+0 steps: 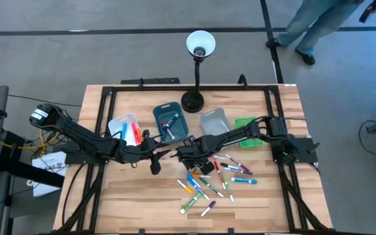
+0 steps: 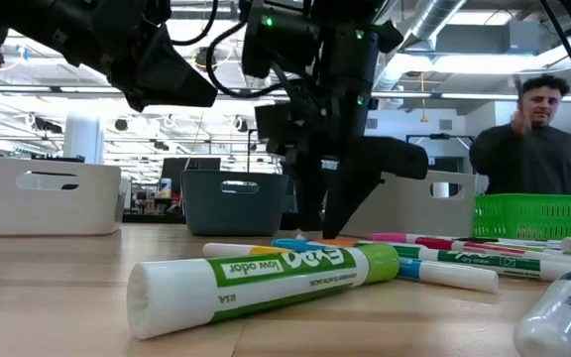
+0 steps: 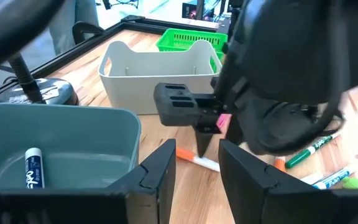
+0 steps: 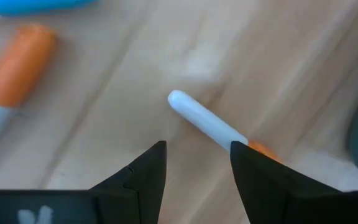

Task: Pick & Place Markers
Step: Put the orange highlighter pen into the green bin

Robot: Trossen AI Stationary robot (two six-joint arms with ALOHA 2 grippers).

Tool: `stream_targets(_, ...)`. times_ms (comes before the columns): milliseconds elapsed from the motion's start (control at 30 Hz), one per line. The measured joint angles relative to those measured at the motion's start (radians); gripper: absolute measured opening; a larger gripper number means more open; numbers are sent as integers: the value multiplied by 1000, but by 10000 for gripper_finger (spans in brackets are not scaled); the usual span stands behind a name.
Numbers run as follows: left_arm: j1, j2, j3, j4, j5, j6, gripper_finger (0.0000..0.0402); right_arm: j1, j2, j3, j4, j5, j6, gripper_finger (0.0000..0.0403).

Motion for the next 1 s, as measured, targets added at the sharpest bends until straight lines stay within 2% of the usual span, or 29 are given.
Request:
stream_targets(433, -2, 0, 0, 0, 0, -2, 118, -19, 4, 42, 10, 6, -275, 168)
stream_targets(633, -3, 0, 0, 0, 0, -2, 118, -27, 4, 42, 47, -9, -335, 168)
stream_targets(767, -3, 0, 0, 0, 0, -2, 118, -29, 4, 30, 71, -61, -356, 167)
stream_targets(1000, -3, 0, 0, 0, 0, -2, 118, -30, 18, 20, 91, -74, -356, 143)
